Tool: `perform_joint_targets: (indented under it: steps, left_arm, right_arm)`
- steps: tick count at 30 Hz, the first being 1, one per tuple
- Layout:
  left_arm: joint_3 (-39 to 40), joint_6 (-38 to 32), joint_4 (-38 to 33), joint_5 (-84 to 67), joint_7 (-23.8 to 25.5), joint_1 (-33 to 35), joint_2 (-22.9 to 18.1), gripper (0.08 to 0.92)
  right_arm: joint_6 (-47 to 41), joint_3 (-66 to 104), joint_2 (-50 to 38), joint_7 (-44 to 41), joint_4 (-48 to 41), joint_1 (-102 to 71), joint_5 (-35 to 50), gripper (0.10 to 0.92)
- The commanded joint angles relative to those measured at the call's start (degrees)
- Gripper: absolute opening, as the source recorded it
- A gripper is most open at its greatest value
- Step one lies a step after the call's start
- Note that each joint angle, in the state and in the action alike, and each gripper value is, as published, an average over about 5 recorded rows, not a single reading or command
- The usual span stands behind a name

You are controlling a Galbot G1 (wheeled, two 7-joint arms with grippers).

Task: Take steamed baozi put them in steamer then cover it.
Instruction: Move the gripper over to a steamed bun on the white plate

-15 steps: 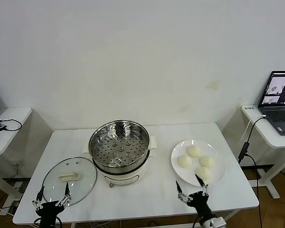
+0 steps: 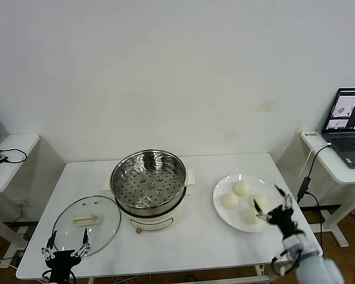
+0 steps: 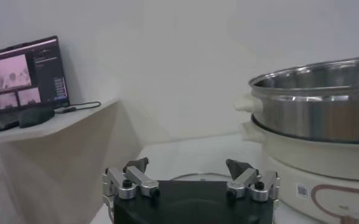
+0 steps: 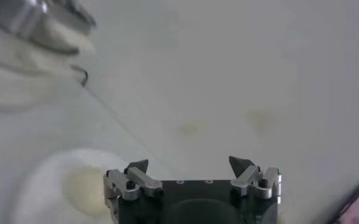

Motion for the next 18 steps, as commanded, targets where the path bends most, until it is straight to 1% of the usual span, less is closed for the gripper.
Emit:
perform_joint_targets:
  steps: [1, 4, 8, 10, 14, 18]
  left_arm:
    - [-0.5, 1.1, -1.4, 1.5, 0.2, 0.5, 0.0, 0.823]
    - [-0.8, 1.1, -1.4, 1.5, 0.3, 0.5, -0.1, 0.823]
    - [-0.9, 1.1, -1.4, 1.6, 0.3, 0.4, -0.3, 0.823]
    - [-0.9, 1.2, -1.5, 1.6, 0.4, 0.4, -0.3, 0.823]
    - [-0.8, 1.2, -1.5, 1.7, 0.6, 0.3, -0.3, 0.823]
    - [-0.9, 1.2, -1.4, 1.7, 0.6, 0.2, -0.2, 0.823]
  right_arm:
    - [-8.6, -11.8, -19.8, -12.4, -9.3, 21.6, -4.1, 0.823]
    - [-9.9, -22.1, -23.7, -17.4, -13.2, 32.3, -2.2, 0.823]
    - [-12.1, -38.7, -26.9, -24.9, -17.8, 47.1, 4.7, 0.823]
    - [-11.9, -45.6, -27.7, -29.4, -20.0, 53.3, 6.8, 0.823]
    - [-9.7, -58.0, -27.8, -38.1, -24.7, 63.9, 9.4, 0.823]
    - [-6.9, -67.7, -25.1, -43.5, -29.6, 71.0, 9.1, 0.823]
